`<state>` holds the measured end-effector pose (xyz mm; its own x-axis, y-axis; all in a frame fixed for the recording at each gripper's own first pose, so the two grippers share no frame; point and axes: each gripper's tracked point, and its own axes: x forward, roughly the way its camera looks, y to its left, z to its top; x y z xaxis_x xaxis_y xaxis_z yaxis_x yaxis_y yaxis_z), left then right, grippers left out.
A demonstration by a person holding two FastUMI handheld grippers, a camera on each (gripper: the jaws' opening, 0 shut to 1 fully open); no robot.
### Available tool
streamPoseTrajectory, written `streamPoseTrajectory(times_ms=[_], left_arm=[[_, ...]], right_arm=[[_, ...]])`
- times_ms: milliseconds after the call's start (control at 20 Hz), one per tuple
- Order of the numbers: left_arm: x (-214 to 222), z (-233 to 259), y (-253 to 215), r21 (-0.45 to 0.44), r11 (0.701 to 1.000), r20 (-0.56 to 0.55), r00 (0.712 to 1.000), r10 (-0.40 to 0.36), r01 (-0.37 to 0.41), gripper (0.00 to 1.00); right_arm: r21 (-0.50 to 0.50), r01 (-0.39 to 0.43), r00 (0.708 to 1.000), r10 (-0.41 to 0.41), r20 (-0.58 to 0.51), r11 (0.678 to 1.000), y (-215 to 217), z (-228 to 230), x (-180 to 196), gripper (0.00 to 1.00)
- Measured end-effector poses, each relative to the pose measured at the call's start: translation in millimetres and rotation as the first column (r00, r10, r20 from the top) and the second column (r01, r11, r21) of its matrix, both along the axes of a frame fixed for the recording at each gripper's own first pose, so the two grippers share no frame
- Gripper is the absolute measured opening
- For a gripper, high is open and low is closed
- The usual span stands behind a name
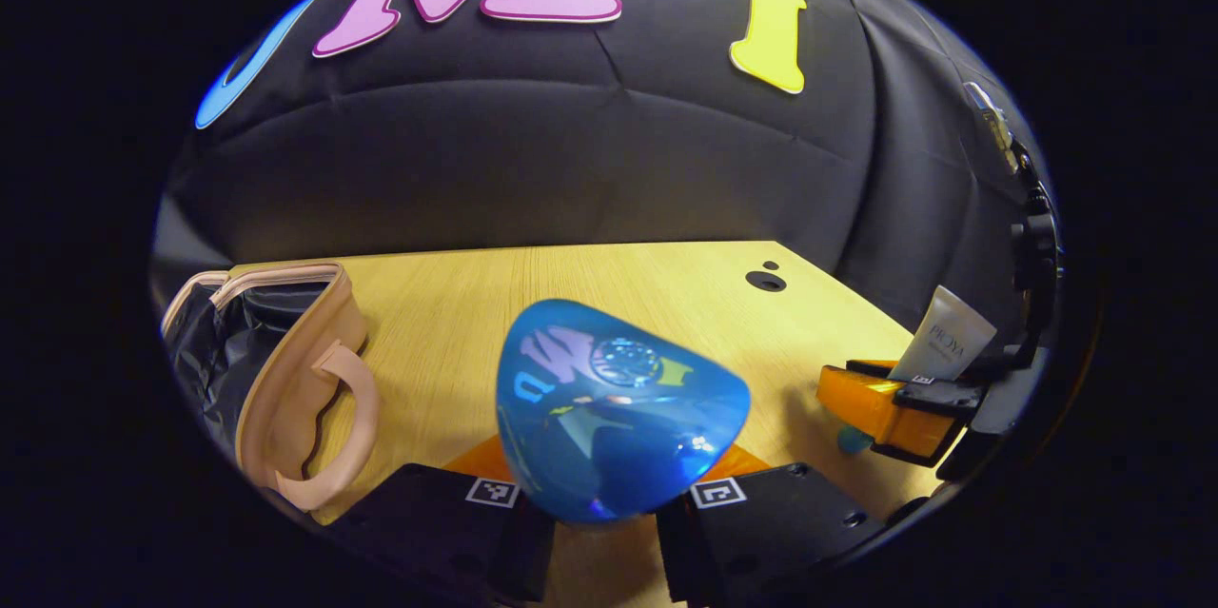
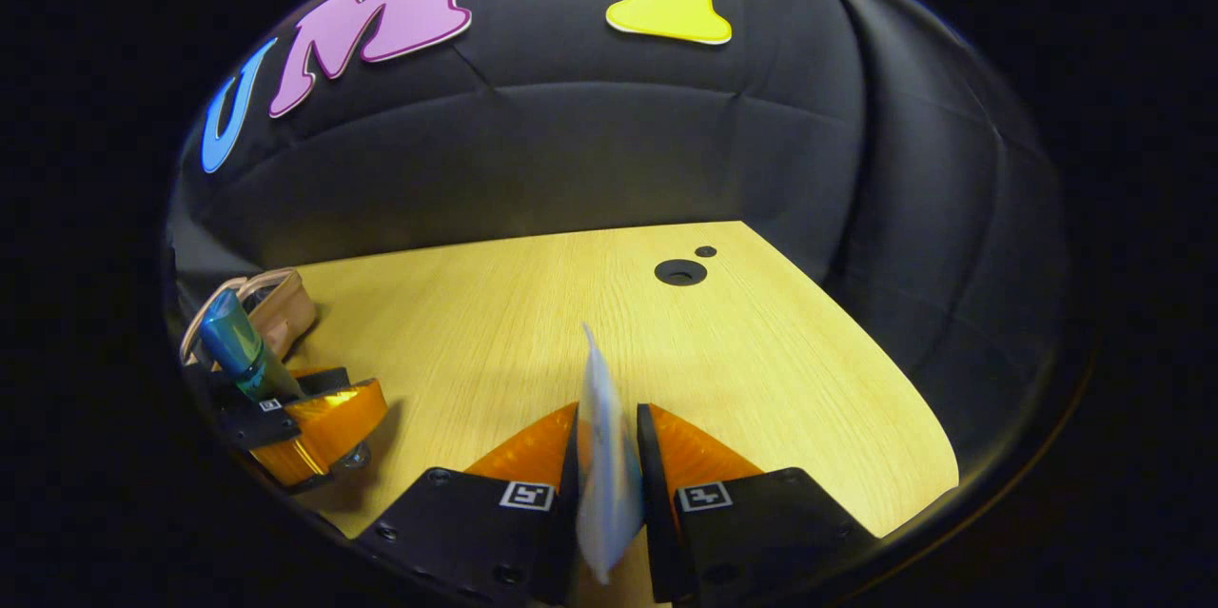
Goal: First open the suitcase, pack the skin care products into it, and then close the suitcase.
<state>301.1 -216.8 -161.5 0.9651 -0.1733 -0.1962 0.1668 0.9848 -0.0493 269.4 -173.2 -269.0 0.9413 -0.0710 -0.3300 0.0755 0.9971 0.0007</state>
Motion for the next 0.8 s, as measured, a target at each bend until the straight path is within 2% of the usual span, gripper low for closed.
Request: streamPoseTrajectory(times_ms=[50,100,200,250,300,350,500,650,700,750,800], left_arm=[[-0.9,0.0,0.2,0.003,1.000,0.003,1.000,-0.004,0.004,0.50],[-1.9,0.1,0.7,0.004,1.000,0.010,1.000,-0.008,0.008,0.50],[-5.8,1.0,1.4,-0.009,1.000,0.019,1.000,-0.015,0.015,0.49],[-9.6,2.7,3.2,-0.018,1.000,0.025,1.000,-0.014,0.014,0.49],[-13.7,7.5,6.3,-0.023,1.000,0.041,0.999,-0.009,0.010,0.49],[-19.2,13.0,10.3,-0.024,1.000,0.054,0.999,-0.007,0.008,0.49],[-40.0,41.9,26.1,-0.036,0.999,0.087,0.996,-0.003,0.006,0.49],[-72.2,75.9,63.6,-0.045,0.999,0.096,0.995,0.022,-0.017,0.49],[-81.9,89.1,84.3,-0.042,0.998,0.103,0.994,0.040,-0.036,0.46],[-92.6,97.1,106.3,-0.032,0.998,0.102,0.993,0.062,-0.059,0.48],[-100.5,104.4,131.2,-0.019,0.996,0.101,0.991,0.089,-0.088,0.48]], right_arm=[[-0.001,-0.010,1.000,0.010,-0.009,1.000,1.2,0.4,-3.3,0.24],[-0.006,-0.015,1.000,0.015,-0.019,1.000,1.6,1.4,-6.3,0.30],[-0.025,-0.022,1.000,0.022,-0.015,0.999,4.1,9.1,-18.0,0.30],[-0.036,-0.025,1.000,0.025,-0.007,0.999,5.2,15.6,-24.5,0.25],[-0.047,-0.029,1.000,0.029,0.007,0.998,7.3,25.0,-28.6,0.25],[-0.057,-0.031,0.999,0.032,0.013,0.998,10.0,32.9,-33.8,0.29],[-0.039,-0.060,0.998,0.061,0.025,0.997,29.4,54.2,-53.8,0.29],[-0.062,-0.116,0.992,0.118,0.035,0.991,59.0,80.0,-74.8,0.30],[-0.065,-0.136,0.989,0.139,0.044,0.989,70.4,90.3,-80.6,0.30],[-0.059,-0.157,0.986,0.160,0.053,0.986,83.5,99.9,-86.4,0.29],[-0.048,-0.178,0.982,0.181,0.060,0.983,97.0,109.1,-91.8,0.24]])
